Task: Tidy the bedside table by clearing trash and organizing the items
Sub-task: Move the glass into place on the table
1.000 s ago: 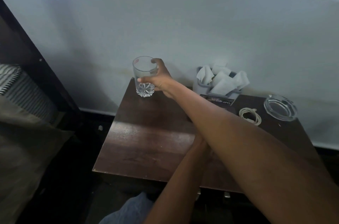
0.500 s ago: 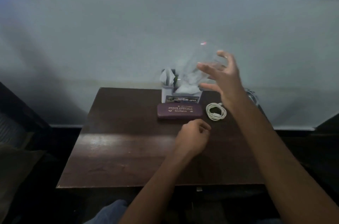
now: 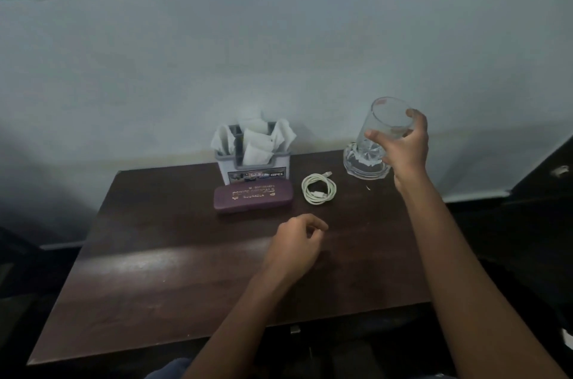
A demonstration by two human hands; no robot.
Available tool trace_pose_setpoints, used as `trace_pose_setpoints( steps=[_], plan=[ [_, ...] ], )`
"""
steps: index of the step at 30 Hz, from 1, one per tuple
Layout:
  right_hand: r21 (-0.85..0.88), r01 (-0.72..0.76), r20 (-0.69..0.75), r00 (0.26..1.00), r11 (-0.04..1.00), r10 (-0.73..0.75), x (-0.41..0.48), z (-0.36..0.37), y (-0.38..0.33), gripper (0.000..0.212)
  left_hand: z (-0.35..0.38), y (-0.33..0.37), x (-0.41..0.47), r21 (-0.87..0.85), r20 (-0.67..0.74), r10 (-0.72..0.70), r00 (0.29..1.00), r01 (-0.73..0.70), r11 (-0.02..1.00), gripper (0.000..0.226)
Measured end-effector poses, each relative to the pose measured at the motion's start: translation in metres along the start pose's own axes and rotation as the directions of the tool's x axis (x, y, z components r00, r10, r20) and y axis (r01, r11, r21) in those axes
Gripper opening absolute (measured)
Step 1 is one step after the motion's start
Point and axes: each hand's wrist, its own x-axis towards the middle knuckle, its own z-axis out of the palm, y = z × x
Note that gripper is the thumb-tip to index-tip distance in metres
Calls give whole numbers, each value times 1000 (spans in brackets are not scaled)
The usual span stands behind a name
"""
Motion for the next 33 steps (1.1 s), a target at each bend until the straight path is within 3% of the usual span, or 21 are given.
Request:
trace_pose_setpoints(
  steps=[24, 30, 33],
  plan=[
    [-206, 68, 69, 996, 976, -55, 16, 10, 38, 85, 12, 1, 12, -56, 22, -4, 1000, 5, 998, 24],
    [-264, 41, 133, 991, 964, -6, 19, 7, 37, 90, 15, -2, 13, 49, -63, 66, 996, -63, 997, 34],
    [-253, -14, 43, 999, 967, 25, 21, 1, 42, 77, 19, -1, 13, 179, -80, 154, 985, -137, 974, 43]
  ],
)
